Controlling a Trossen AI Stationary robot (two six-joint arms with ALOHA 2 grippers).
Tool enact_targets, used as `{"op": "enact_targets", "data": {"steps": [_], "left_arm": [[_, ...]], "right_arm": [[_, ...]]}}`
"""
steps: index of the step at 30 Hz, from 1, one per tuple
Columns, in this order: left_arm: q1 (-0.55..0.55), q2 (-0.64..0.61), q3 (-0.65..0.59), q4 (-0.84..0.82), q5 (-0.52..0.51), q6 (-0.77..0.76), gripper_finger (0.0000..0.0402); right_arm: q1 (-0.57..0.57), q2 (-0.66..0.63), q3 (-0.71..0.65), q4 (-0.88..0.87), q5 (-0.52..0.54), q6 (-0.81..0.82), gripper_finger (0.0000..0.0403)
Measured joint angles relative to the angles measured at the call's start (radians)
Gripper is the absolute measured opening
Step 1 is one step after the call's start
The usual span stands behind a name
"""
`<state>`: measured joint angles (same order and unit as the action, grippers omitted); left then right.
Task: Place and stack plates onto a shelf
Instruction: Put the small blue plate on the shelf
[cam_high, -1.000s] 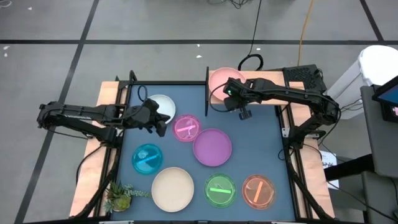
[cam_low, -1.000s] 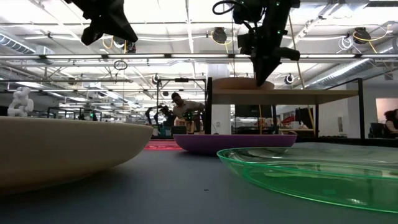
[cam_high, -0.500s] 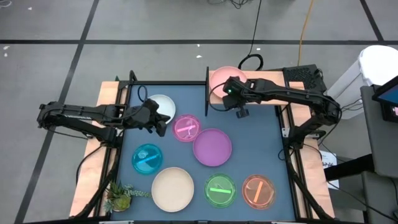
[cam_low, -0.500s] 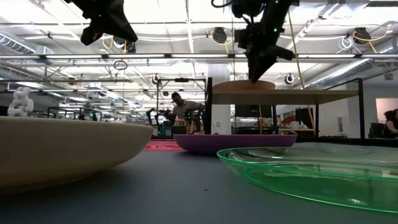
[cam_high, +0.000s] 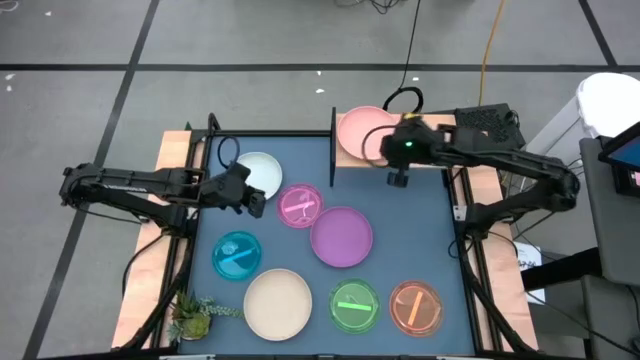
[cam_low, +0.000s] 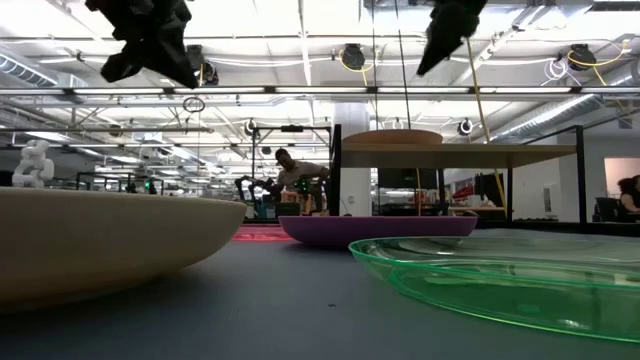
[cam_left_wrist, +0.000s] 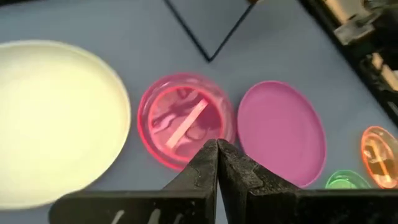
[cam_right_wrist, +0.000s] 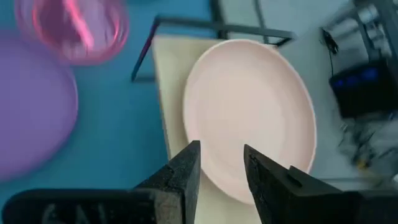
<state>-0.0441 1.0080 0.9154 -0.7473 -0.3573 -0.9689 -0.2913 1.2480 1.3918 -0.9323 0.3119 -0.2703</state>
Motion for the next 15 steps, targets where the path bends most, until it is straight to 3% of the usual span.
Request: {"op": "enact_targets", "data": {"steps": [4, 8, 15], "left_arm": [[0.017, 0.000, 0.000, -0.069, 0.078, -0.088, 0.0015], [0.044, 0.000, 0.000, -0.151, 0.196, -0.168, 0.0015], [0.096, 0.000, -0.004, -0.255, 0.517, -0.017, 0.0015]], "right_arm": [[0.003, -0.064, 0.000, -0.001, -0.008, 0.199, 0.0106], [0.019, -0.094, 0.000, -0.002, -0.105, 0.341, 0.0105], [0.074, -0.081, 0.000, 0.000, -0.186, 0.509, 0.0105]]}}
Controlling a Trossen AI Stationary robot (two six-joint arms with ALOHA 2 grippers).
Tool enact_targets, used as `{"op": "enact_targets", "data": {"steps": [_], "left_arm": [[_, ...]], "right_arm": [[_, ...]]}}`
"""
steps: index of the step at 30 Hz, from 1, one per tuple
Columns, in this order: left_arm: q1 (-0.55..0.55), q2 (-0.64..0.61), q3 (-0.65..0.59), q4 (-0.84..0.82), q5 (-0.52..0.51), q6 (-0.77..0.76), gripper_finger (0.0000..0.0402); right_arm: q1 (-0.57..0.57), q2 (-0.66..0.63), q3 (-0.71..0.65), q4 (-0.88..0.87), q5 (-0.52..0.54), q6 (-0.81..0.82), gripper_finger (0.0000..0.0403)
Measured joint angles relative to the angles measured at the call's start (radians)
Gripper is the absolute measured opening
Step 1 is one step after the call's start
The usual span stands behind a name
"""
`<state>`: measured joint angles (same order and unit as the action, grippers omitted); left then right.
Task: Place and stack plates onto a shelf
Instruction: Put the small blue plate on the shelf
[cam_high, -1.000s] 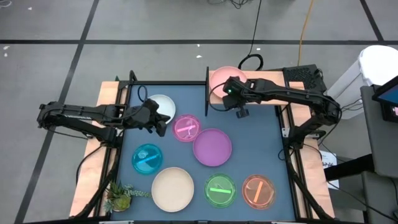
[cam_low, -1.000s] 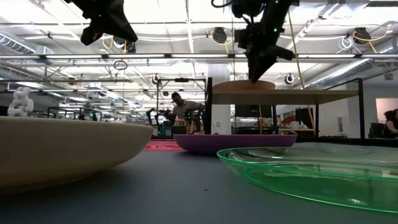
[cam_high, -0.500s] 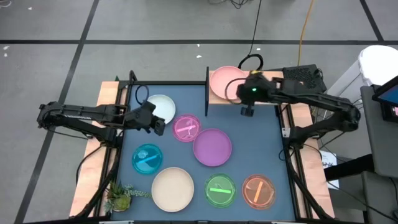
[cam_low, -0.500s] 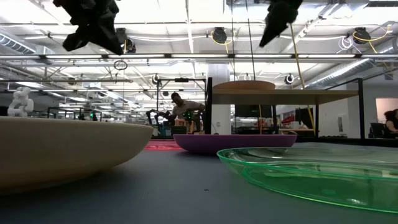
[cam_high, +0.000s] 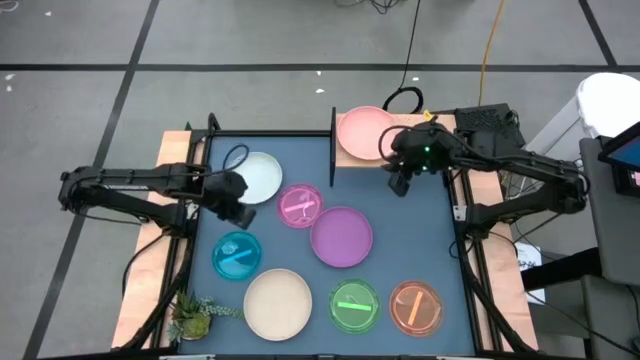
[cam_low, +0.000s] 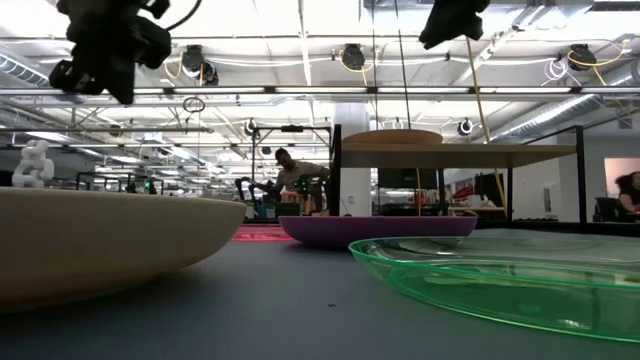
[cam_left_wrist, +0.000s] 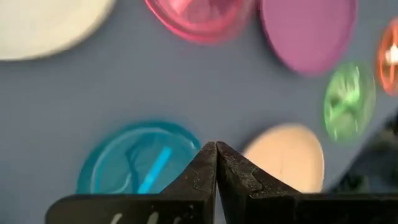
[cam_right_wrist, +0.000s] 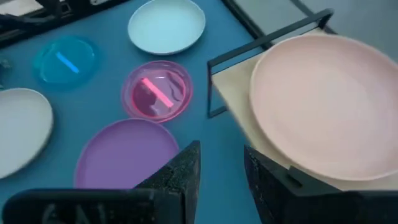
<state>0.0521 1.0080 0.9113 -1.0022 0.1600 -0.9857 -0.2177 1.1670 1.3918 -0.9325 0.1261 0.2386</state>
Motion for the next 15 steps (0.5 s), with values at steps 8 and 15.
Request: {"op": "enact_targets", "data": {"steps": [8, 15], "left_arm": [[0.032, 0.012, -0.108, 0.027, 0.150, 0.136, 0.0028], [0.032, 0.078, -0.158, 0.024, 0.163, 0.136, 0.0143]], "right_arm": [[0.081, 0.010, 0.000, 0.001, 0.000, 0.129, 0.0105], [0.157, 0.010, 0.000, 0.001, 0.001, 0.208, 0.0105]]}}
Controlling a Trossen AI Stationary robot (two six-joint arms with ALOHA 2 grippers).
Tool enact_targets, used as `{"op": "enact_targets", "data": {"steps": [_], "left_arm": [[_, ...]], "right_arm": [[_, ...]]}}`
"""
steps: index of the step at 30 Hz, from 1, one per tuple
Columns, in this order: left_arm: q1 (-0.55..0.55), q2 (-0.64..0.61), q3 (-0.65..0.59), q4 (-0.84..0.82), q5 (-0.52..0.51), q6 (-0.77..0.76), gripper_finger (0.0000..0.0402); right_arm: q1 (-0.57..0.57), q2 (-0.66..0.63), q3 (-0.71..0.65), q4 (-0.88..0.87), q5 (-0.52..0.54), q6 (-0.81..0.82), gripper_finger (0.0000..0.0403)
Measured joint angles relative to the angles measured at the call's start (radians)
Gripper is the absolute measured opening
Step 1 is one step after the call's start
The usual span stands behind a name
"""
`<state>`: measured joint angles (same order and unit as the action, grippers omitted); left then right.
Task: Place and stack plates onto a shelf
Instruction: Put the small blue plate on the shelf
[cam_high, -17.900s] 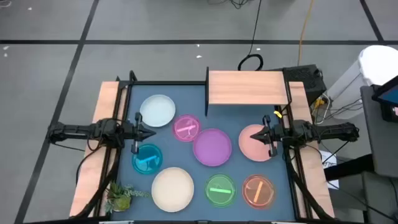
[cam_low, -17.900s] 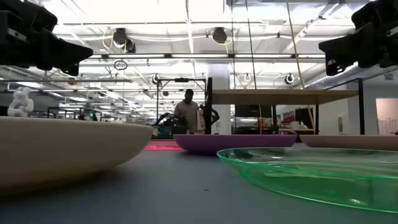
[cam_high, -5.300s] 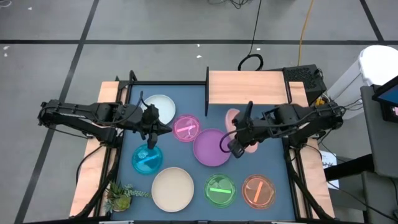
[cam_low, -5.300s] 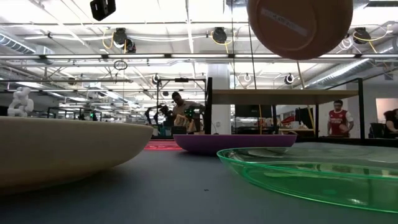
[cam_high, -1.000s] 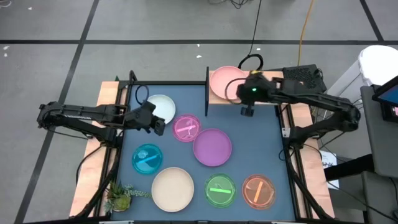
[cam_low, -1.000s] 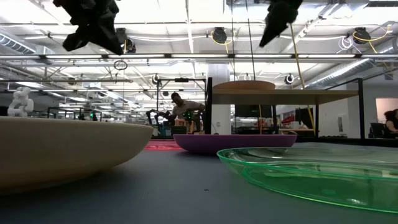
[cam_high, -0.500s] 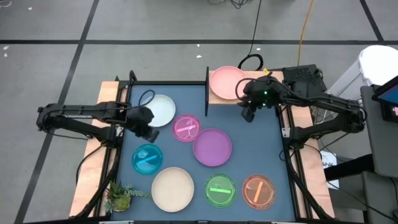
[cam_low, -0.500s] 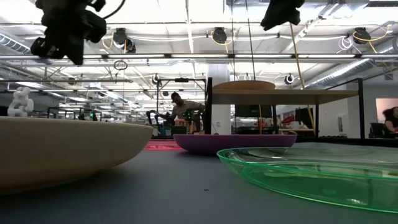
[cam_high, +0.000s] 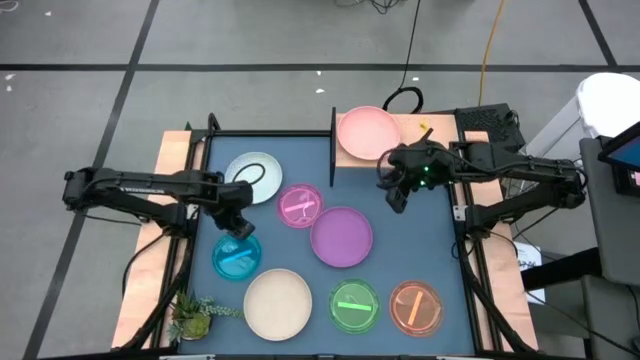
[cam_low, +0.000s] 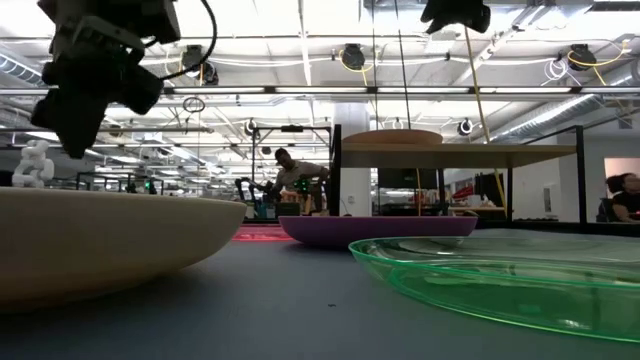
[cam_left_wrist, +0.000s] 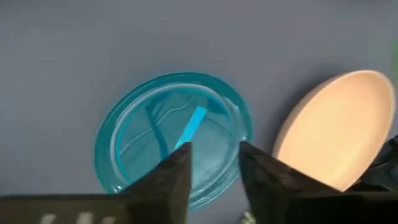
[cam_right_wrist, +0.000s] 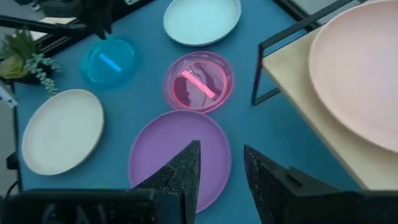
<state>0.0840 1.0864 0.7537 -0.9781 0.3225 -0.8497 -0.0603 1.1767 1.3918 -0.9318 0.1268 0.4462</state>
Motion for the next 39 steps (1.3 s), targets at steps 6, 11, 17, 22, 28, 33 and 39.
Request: {"op": "enact_targets", "data": {"steps": [6, 11, 17, 22, 28, 33, 39], "left_arm": [[0.000, 0.124, 0.001, -0.007, -0.011, 0.116, 0.0213], [0.000, 0.253, 0.001, -0.050, -0.013, 0.193, 0.0209], [0.006, 0.292, 0.001, -0.064, -0.013, 0.261, 0.0195], [0.026, 0.287, 0.001, -0.084, -0.068, 0.379, 0.0185], [0.079, 0.288, 0.001, -0.065, -0.167, 0.520, 0.0184], [0.124, 0.288, 0.001, -0.060, -0.143, 0.636, 0.0184], [0.131, 0.288, 0.001, -0.016, -0.140, 0.700, 0.0184]], "right_arm": [[0.034, -0.001, -0.010, 0.000, 0.001, 0.006, 0.0105], [0.057, 0.000, -0.042, 0.000, 0.000, 0.021, 0.0105], [0.094, 0.000, -0.058, 0.019, -0.001, 0.057, 0.0105], [0.109, 0.000, -0.058, 0.042, 0.000, 0.061, 0.0105], [0.108, 0.000, -0.058, 0.046, 0.002, 0.057, 0.0105], [0.109, 0.000, -0.058, 0.046, 0.001, 0.064, 0.0105], [0.108, 0.000, -0.058, 0.046, 0.002, 0.065, 0.0105]]}}
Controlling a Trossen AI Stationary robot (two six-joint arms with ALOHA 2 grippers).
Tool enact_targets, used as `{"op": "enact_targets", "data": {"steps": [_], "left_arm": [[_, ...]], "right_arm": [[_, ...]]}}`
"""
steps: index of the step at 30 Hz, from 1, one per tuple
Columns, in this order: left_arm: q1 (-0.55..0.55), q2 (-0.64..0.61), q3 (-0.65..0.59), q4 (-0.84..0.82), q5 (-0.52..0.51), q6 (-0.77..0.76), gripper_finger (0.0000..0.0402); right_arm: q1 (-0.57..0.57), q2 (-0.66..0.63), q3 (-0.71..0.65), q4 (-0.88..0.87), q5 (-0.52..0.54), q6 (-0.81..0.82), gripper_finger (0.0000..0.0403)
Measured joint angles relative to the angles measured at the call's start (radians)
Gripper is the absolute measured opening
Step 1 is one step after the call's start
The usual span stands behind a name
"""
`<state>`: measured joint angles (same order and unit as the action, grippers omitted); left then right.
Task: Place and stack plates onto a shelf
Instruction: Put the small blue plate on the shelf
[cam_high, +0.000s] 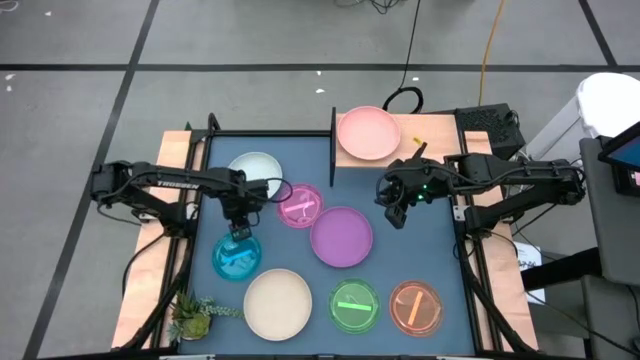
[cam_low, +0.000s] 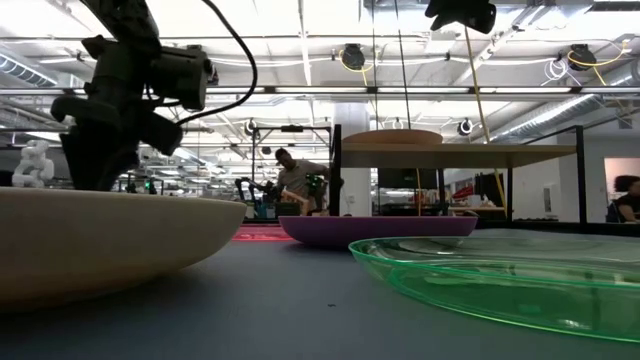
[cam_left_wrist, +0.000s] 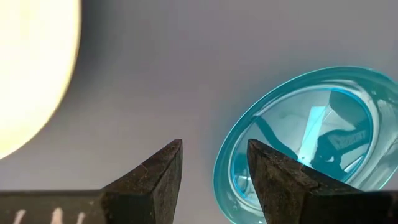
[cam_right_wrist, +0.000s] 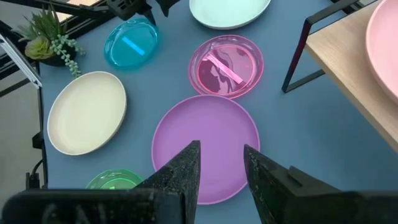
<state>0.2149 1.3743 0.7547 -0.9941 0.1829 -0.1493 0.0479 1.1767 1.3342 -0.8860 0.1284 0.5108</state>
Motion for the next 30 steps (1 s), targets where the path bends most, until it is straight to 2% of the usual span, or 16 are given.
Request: {"op": "enact_targets", "data": {"steps": [6, 10, 18, 24, 30], "left_arm": [[-0.010, 0.000, 0.000, 0.004, 0.000, 0.004, 0.0184], [-0.054, 0.000, -0.033, 0.053, 0.003, 0.084, 0.0184], [-0.145, -0.005, -0.032, 0.054, 0.013, 0.089, 0.0184], [-0.201, 0.019, -0.032, 0.044, -0.082, 0.049, 0.0184], [-0.248, -0.005, -0.018, 0.035, -0.097, 0.049, 0.0184]], "right_arm": [[0.000, 0.000, 0.000, 0.000, 0.001, -0.001, 0.0105], [0.000, 0.000, 0.000, 0.000, 0.001, -0.007, 0.0105], [0.000, 0.000, 0.000, -0.001, 0.018, -0.030, 0.0105], [0.000, 0.000, 0.000, -0.001, 0.034, -0.041, 0.0105], [0.000, 0.000, 0.000, -0.001, 0.034, -0.026, 0.0105]]}}
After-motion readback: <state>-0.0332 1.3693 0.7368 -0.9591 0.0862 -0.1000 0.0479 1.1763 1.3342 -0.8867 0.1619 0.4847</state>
